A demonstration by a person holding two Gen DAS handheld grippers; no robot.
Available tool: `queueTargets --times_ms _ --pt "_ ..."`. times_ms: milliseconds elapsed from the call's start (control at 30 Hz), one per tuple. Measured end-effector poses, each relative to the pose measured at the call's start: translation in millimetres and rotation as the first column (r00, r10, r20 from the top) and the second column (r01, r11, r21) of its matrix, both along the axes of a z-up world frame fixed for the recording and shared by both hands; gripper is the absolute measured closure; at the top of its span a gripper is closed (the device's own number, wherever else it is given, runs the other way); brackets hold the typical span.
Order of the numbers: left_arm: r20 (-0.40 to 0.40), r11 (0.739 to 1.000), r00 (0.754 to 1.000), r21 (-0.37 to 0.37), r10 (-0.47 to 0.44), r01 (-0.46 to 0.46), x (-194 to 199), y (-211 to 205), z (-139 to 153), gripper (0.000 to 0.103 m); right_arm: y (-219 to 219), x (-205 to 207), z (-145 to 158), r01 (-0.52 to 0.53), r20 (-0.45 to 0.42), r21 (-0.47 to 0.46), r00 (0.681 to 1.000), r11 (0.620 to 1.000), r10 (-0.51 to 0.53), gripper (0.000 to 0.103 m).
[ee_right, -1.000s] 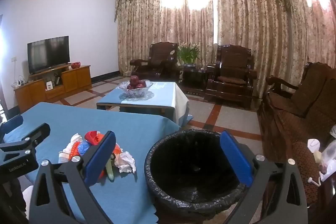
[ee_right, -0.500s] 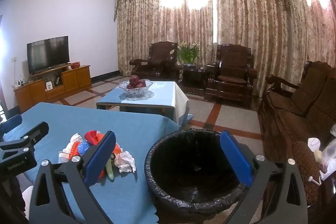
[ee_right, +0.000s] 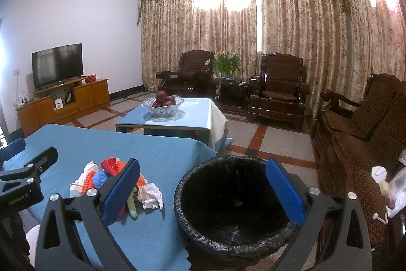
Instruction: Collect trash
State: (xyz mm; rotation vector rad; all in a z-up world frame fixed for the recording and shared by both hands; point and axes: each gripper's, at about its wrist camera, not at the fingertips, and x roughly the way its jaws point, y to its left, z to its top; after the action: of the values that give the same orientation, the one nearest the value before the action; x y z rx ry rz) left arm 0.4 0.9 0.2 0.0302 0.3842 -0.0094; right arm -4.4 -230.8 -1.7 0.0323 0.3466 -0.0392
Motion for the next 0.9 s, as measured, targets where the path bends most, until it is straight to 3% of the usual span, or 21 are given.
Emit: queueTargets --times_ms 900 --pt "-0.003 1.0 1.0 0.001 -0.002 0.002 -0.1 0.3 0.3 0.005 0.4 1.3 -1.9 -0.001 -0.004 0.002 1.0 1.0 0.001 0.006"
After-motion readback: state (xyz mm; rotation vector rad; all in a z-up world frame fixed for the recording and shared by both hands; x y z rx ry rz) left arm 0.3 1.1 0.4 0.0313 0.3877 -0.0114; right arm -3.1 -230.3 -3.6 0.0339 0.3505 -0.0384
